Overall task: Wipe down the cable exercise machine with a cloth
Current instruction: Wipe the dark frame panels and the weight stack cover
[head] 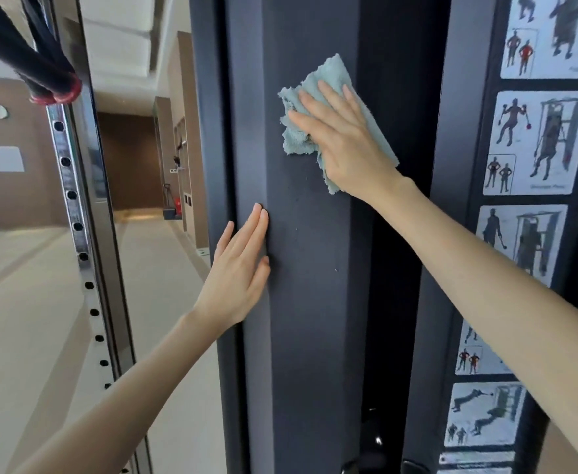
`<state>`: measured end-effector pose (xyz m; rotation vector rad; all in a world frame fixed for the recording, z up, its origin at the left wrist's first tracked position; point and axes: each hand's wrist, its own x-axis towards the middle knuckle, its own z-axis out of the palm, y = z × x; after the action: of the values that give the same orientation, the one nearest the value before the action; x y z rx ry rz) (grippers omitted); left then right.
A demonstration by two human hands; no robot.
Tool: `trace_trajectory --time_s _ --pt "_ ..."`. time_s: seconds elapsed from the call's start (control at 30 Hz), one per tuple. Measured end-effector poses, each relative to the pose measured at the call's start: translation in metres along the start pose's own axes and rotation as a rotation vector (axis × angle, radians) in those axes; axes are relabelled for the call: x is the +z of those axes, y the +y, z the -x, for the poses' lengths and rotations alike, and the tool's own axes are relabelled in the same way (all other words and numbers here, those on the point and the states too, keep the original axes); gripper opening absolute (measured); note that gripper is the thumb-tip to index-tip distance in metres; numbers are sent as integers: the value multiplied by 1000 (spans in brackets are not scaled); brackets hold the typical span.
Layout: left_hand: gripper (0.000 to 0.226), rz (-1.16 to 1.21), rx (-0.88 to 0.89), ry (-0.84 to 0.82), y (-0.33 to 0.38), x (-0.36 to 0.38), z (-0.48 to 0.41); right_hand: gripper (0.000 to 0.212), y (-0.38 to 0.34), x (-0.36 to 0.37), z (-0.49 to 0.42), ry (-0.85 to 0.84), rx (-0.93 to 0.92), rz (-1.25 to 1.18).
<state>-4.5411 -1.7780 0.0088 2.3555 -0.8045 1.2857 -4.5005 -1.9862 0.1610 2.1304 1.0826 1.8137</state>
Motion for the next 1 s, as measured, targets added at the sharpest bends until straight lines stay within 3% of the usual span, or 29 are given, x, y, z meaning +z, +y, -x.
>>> trace_trajectory --time_s 0.17,0.33,0.5,0.73,0.9,1.0 --pt "64 10 8 27 -1 1 1 56 -6 1 21 -86 -165 18" --pt "63 -31 8 28 -2 2 8 60 5 -8 -13 -48 25 60" --pt "62 -105 22 28 -3 4 15 66 -27 11 38 -33 -70 31" --pt "61 -104 0 6 -1 21 48 62 -58 19 97 -168 -145 18" --pt "60 -124 0 -33 0 31 75 66 -50 7 57 -101 59 42" --pt "59 -153 5 -62 0 40 93 54 -55 15 57 -92 61 46"
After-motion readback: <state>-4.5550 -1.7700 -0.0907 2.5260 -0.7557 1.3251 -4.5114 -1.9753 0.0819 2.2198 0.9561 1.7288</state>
